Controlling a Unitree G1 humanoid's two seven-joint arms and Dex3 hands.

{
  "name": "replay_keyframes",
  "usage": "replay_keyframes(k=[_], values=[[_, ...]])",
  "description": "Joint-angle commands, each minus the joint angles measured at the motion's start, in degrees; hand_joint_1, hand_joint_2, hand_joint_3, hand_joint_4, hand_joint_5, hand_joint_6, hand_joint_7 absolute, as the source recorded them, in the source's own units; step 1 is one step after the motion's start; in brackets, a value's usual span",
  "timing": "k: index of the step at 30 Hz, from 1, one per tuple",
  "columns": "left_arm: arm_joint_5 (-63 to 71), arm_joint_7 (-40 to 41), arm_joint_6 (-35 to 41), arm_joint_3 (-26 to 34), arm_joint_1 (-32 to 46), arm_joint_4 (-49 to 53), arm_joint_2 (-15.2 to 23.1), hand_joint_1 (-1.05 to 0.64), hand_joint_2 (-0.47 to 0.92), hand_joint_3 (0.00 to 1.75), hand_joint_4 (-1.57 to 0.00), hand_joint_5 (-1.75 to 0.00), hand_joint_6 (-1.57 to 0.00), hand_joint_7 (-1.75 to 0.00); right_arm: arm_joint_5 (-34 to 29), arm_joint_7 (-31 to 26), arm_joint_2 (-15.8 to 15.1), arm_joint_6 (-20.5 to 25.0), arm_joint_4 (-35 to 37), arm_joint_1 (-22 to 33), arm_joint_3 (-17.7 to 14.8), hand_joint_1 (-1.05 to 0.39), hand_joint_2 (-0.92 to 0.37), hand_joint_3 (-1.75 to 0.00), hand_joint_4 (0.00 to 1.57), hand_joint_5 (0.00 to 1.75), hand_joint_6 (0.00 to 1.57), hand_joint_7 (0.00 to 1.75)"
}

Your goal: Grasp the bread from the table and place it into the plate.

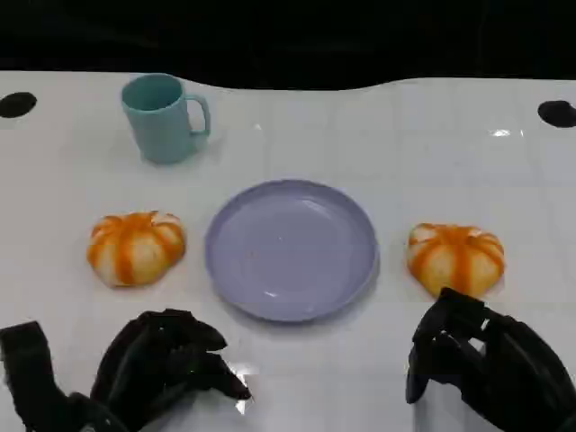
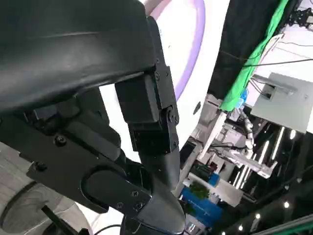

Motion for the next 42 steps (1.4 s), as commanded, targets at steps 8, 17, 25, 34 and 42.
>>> replay_keyframes(k=[8, 17, 25, 34, 42], values=[[0.37, -0.47, -1.76, 0.25, -0.95, 1.53, 1.02, -1.02, 0.75, 0.00, -1.57, -0.30, -1.57, -0.08, 0.20, 0.37, -0.37, -0.25, 0.30, -0.29, -0.51, -0.55, -0.92, -0.29, 0.52, 1.75, 0.49, 1.46], [0.29, -0.55, -1.42, 0.33, -1.18, 1.73, 1.11, -1.02, 0.75, 0.00, -1.57, -0.30, -1.57, -0.09, 0.09, 0.65, -0.51, -0.44, 0.79, -0.71, -0.57, -0.56, -0.92, -0.30, 0.52, 1.75, 0.50, 1.43], [0.27, -0.12, -1.23, 0.32, -1.24, 1.70, 0.80, -1.02, 0.75, 0.00, -1.57, -0.30, -1.57, -0.08, -1.24, 0.26, -0.55, -2.20, 0.64, -0.80, -0.54, -0.57, -0.92, -0.26, 0.52, 1.75, 0.51, 1.42], [0.15, 0.05, -0.63, 0.24, -1.03, 1.20, 0.70, -1.02, 0.75, 0.00, -1.57, -0.32, -1.57, -0.10, -6.97, 0.60, -1.31, -14.92, 0.96, -3.17, -0.74, -0.50, -0.92, -0.25, 0.43, 1.51, 0.55, 0.90], [0.51, 0.27, -1.38, 0.18, -1.26, 1.58, 0.48, -1.02, 0.75, 0.00, -1.57, -0.31, -1.57, -0.09, -21.33, -3.49, -8.90, -27.35, -0.78, -6.85, -1.43, -0.50, -0.92, -0.20, 0.55, 0.98, 0.59, 0.22]])
